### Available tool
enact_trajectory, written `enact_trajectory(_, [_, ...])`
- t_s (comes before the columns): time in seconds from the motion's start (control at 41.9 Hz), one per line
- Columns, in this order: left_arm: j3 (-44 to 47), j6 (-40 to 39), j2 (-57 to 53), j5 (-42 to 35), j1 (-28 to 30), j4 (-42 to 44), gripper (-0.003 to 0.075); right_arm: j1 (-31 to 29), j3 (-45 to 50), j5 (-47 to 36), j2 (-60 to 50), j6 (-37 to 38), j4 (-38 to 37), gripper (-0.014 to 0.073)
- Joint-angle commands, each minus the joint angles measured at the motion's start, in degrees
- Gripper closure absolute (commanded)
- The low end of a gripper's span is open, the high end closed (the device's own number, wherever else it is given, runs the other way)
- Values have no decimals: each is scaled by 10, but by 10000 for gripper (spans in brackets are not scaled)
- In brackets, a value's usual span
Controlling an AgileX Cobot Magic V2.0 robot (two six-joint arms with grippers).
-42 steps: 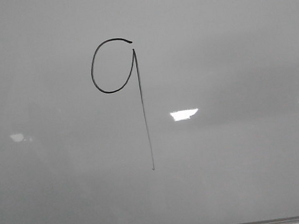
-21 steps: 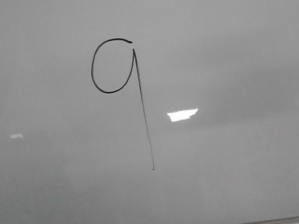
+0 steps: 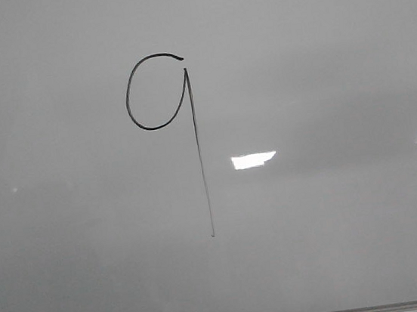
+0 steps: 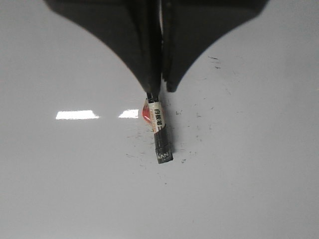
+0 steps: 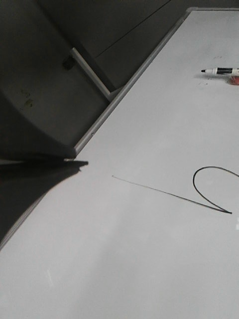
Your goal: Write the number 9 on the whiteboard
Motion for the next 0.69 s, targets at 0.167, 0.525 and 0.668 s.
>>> enact_trajectory(0.167, [1, -6, -11, -51, 0, 1, 739, -3, -15, -21, -3, -2, 20, 661])
enact_trajectory(0.525, [1, -6, -11, -51, 0, 1, 739, -3, -11, -46, -4, -2, 18, 661])
enact_trajectory(0.668, [1, -6, -11, -51, 0, 1, 739, -3, 3, -128, -31, 20, -55, 661])
